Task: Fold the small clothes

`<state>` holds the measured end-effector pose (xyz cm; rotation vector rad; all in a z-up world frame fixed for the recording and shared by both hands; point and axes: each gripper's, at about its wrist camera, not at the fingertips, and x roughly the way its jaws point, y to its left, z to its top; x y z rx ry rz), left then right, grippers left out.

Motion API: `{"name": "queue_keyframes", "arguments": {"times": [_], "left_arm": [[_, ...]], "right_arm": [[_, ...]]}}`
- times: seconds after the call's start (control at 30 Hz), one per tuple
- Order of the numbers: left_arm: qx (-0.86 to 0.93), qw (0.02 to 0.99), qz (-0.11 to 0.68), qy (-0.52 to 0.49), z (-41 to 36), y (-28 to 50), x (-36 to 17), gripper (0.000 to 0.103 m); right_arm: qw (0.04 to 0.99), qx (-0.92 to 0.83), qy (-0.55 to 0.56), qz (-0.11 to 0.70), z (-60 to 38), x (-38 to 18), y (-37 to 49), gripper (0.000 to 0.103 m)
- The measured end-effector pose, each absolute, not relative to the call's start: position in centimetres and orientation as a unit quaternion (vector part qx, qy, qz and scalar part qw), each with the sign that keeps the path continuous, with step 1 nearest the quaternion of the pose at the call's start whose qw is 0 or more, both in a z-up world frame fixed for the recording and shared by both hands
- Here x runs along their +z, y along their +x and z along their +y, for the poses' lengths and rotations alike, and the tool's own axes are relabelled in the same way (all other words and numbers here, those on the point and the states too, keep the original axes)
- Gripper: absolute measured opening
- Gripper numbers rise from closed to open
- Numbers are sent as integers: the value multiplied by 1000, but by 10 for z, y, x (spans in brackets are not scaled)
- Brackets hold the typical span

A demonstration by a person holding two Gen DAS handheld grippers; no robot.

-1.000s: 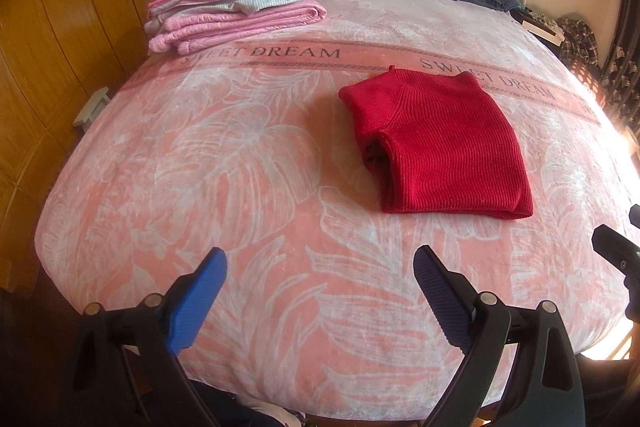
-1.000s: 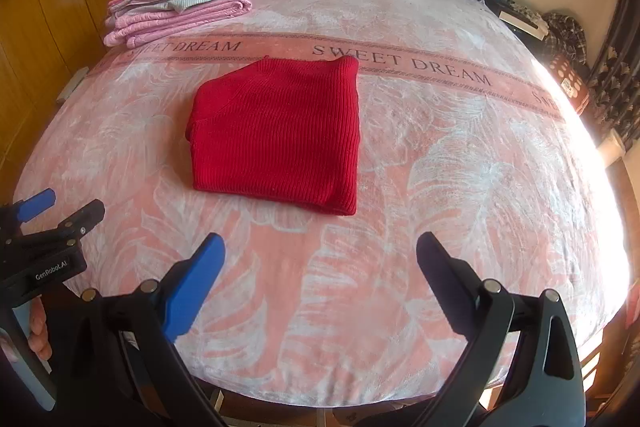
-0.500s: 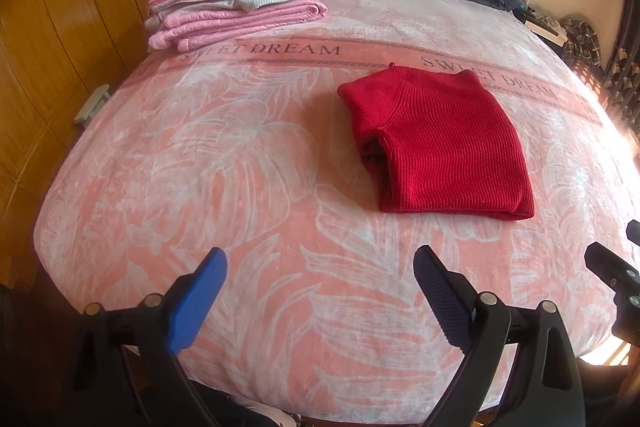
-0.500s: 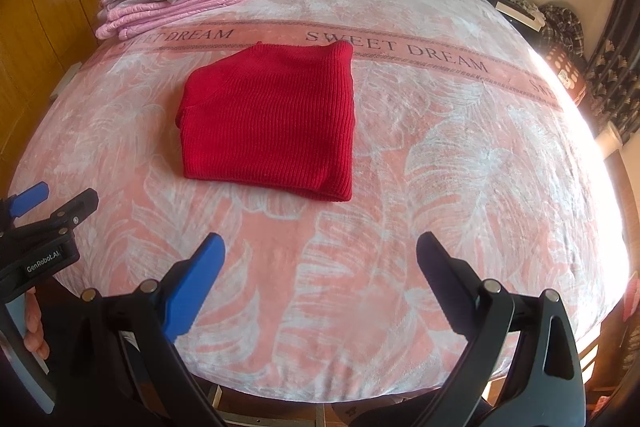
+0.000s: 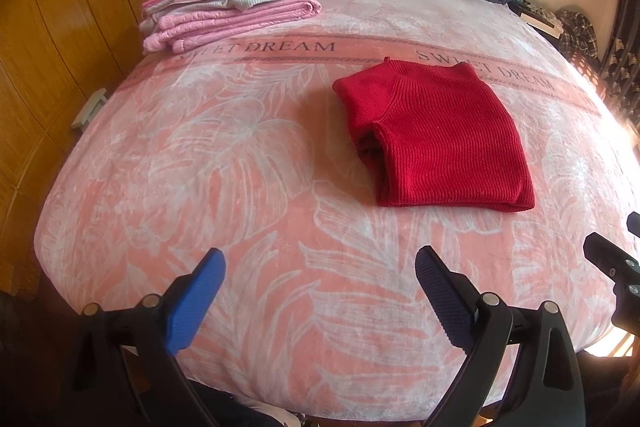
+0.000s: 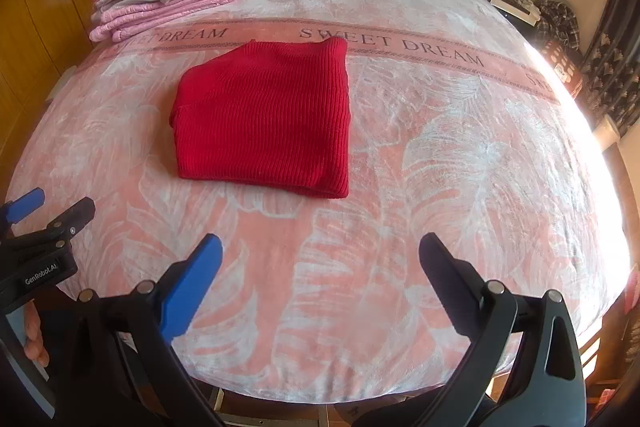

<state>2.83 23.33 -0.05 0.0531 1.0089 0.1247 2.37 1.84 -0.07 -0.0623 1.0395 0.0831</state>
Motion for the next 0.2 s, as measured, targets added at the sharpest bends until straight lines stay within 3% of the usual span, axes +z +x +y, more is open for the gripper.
{"name": "queue_keyframes", "arguments": {"times": [0.2], "left_arm": [[57,873,484,29,233,28,-2,97]], "right_arm": [[866,28,-34,498,16,-2,25,98]]}}
